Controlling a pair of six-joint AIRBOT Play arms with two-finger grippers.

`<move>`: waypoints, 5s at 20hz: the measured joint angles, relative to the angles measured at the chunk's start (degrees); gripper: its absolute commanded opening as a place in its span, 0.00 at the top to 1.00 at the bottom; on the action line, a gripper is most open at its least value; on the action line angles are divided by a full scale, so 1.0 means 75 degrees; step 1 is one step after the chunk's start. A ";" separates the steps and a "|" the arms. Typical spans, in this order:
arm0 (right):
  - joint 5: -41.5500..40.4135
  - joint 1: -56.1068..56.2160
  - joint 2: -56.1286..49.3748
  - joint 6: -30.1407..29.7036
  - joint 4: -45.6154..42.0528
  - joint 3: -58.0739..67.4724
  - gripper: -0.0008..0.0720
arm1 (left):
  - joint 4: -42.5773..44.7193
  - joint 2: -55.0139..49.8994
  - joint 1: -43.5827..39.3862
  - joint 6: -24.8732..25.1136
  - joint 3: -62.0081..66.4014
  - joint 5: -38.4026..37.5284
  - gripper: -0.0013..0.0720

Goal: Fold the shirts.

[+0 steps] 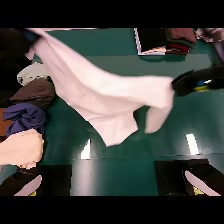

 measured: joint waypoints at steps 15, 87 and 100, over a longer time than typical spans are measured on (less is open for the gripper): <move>0.0012 -0.1087 -0.3319 -0.0685 -0.0061 -0.1335 0.38 | 0.1591 -0.0726 0.0000 0.0006 -0.1603 0.0166 0.95; -0.0606 -0.2716 -0.1734 -0.1070 0.1993 0.0050 0.47 | -0.0085 -0.0962 0.1364 -0.0822 -0.6537 0.0831 0.31; 0.0443 -0.5319 -0.0746 -0.1067 0.0248 -0.2943 0.21 | 0.0050 -0.0641 0.0734 -0.0781 -0.5779 0.0886 0.95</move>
